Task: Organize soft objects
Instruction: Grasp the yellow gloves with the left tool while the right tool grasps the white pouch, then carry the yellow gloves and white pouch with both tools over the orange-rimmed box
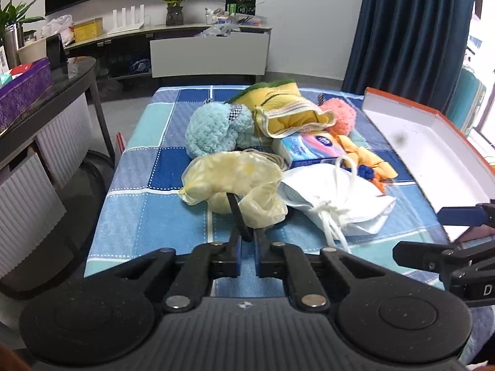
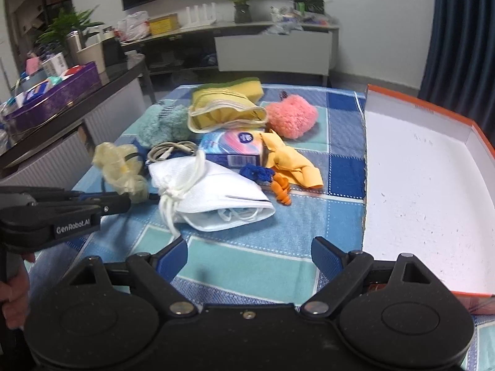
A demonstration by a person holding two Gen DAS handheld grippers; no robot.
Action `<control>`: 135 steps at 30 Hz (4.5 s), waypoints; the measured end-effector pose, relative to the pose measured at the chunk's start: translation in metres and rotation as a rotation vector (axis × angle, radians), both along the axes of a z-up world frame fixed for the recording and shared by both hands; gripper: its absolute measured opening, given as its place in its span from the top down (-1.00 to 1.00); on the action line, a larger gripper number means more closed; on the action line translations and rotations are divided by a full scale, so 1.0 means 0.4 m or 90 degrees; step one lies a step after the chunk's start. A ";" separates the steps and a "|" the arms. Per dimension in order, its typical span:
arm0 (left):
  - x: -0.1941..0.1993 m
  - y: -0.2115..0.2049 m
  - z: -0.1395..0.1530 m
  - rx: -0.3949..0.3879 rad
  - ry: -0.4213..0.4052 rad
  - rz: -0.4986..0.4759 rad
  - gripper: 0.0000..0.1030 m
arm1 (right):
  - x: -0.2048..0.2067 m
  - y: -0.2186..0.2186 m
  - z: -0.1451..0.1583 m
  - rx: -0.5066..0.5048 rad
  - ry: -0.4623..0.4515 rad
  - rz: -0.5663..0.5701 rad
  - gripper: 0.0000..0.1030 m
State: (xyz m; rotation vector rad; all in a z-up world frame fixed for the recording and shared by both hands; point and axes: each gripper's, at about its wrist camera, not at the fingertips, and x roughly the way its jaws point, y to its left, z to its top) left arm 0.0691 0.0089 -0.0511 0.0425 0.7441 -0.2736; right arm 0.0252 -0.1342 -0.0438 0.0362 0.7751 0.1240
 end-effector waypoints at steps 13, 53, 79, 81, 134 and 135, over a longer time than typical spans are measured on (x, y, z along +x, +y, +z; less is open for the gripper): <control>0.014 0.006 0.036 -0.067 -0.030 0.025 -0.98 | 0.008 0.014 0.012 -0.001 -0.033 0.032 -0.98; 0.052 0.031 0.031 -0.075 -0.017 0.032 0.59 | 0.116 0.055 0.028 -0.022 -0.094 0.129 -0.07; -0.004 -0.104 0.141 -0.070 -0.076 -0.035 0.59 | 0.018 -0.118 0.157 -0.003 -0.166 -0.002 -0.07; -0.005 -0.115 0.145 -0.070 -0.078 -0.043 0.59 | 0.013 -0.134 0.164 -0.002 -0.172 -0.014 -0.07; 0.100 -0.486 0.152 -0.049 -0.065 -0.246 0.59 | 0.000 -0.535 0.180 0.017 -0.172 -0.268 -0.08; 0.102 -0.491 0.151 -0.048 -0.064 -0.246 0.59 | 0.004 -0.537 0.180 0.015 -0.171 -0.269 -0.08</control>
